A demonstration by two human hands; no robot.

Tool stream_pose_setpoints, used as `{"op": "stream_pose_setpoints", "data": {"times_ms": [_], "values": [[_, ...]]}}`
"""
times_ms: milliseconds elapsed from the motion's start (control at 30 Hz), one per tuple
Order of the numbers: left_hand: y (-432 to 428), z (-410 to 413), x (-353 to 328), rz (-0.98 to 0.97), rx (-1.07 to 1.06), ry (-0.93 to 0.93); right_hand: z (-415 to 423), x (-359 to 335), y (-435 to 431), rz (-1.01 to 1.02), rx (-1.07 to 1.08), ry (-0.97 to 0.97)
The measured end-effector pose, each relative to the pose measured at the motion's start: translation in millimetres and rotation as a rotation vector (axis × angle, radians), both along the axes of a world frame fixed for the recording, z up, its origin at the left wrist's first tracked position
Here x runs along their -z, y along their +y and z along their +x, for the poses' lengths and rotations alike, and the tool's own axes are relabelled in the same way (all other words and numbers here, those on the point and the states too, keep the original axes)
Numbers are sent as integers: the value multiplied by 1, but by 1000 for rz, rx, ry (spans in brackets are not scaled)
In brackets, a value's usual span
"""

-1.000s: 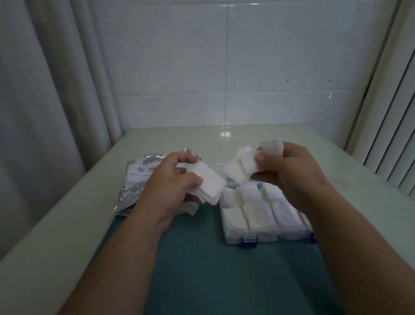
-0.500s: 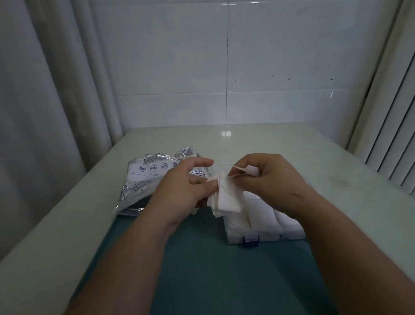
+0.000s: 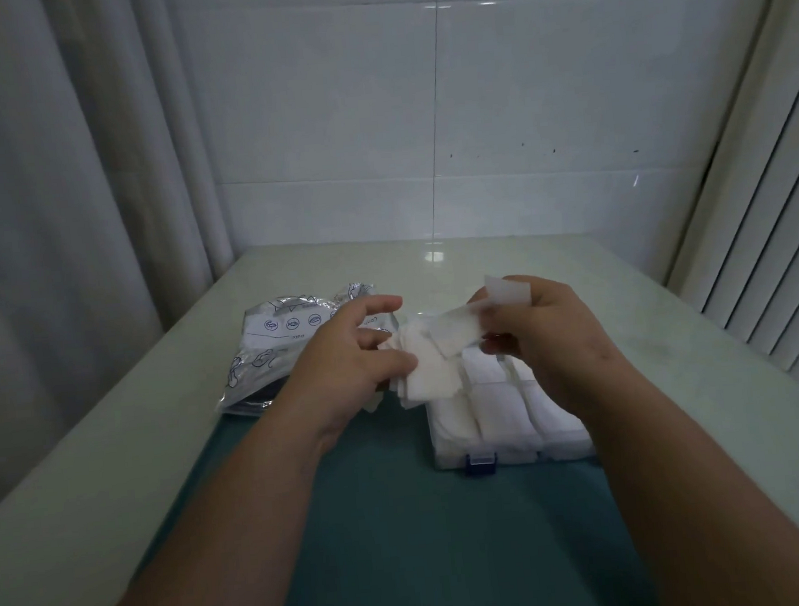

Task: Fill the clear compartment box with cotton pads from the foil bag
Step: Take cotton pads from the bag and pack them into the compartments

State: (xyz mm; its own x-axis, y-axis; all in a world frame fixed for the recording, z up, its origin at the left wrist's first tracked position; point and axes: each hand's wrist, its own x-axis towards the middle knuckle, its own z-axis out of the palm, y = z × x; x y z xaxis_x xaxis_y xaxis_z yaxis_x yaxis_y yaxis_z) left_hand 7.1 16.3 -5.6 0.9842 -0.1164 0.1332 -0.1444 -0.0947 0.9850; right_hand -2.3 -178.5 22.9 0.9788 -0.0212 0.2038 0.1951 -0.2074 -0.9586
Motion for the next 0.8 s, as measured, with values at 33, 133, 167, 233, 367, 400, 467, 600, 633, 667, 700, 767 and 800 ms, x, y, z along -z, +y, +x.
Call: {"op": "stream_pose_setpoints", "data": {"times_ms": [33, 133, 167, 233, 367, 400, 467, 600, 633, 667, 700, 767, 800], "values": [[0, 0, 0, -8, -6, -3, 0, -1, -2, 43, -12, 26], [1, 0, -1, -21, -4, -1, -2, -3, -3, 92, -49, 83], [1, -1, -1, -22, -2, 1, -2, -2, -4, 104, -57, 92], [1, -1, -2, -30, -4, 5, -2, -1, -5, 134, -70, 101], [0, -1, -3, -18, -21, -7, -2, -1, -6, 46, -133, 67], [0, -1, -2, -6, -22, -9, -2, -1, -5, 15, -137, 49], [-2, -2, -2, 8, -15, -14, -3, 0, -1, -36, -112, 5], [-6, -5, -3, 20, 31, 10, -3, 2, 7, -158, -34, -63], [-6, -5, -3, 7, 45, 24, -2, 3, 8, -190, -18, -69], [-7, -5, -3, -12, 55, 39, -2, 3, 9, -214, -1, -72], [-7, -5, -3, -33, 62, 52, -2, 3, 10, -230, 13, -72], [-9, -5, -3, -77, 72, 70, -2, 3, 11, -253, 33, -71], [-9, -6, -4, -94, 74, 77, -2, 3, 11, -268, 42, -71]]}}
